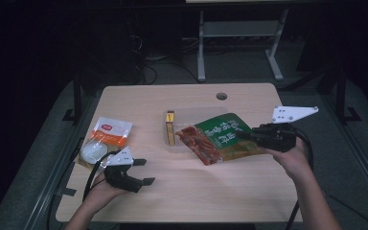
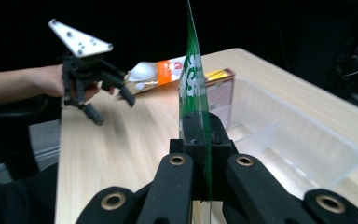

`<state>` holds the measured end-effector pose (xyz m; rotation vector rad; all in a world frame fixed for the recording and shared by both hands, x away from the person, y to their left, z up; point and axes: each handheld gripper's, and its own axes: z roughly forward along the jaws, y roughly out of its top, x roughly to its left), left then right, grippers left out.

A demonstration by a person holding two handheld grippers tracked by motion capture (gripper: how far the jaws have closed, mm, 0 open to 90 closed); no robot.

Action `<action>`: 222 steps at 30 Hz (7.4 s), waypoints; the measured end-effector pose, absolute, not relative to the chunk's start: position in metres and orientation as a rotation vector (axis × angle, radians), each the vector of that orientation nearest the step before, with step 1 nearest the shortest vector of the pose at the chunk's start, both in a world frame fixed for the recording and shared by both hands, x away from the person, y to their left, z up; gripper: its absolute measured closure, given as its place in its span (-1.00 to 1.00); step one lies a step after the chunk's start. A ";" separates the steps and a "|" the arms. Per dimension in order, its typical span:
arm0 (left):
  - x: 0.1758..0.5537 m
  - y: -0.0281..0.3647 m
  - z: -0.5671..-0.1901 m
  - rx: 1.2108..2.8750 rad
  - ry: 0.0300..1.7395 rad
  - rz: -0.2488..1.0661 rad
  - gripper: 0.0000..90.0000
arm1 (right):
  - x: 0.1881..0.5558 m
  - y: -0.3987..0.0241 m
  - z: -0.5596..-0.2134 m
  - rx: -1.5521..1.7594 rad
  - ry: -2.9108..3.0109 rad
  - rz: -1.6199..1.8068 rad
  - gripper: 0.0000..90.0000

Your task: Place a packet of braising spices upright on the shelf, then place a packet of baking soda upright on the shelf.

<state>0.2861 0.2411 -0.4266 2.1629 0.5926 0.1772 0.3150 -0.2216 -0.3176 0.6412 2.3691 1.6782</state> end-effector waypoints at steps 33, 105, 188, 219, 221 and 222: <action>0.286 0.235 -0.432 2.188 0.563 0.159 -0.52 | 0.381 -0.212 -0.277 0.904 2.256 1.404 1.00; 0.286 0.231 -0.436 2.226 0.540 0.169 -0.59 | 0.415 -0.179 -0.283 1.018 2.326 1.296 1.00; 0.289 0.256 -0.437 2.216 0.678 0.190 -0.63 | 0.293 -0.160 -0.441 0.712 2.673 1.248 -0.30; 0.330 0.359 -0.418 2.040 1.109 0.507 -0.61 | 0.296 -0.166 -0.443 0.749 2.674 1.234 -0.31; 0.331 0.364 -0.420 2.037 1.132 0.520 -0.61 | 0.296 -0.167 -0.443 0.756 2.671 1.235 -0.31; 0.333 0.367 -0.420 2.043 1.140 0.528 -0.61 | 0.296 -0.167 -0.443 0.751 2.670 1.236 -0.31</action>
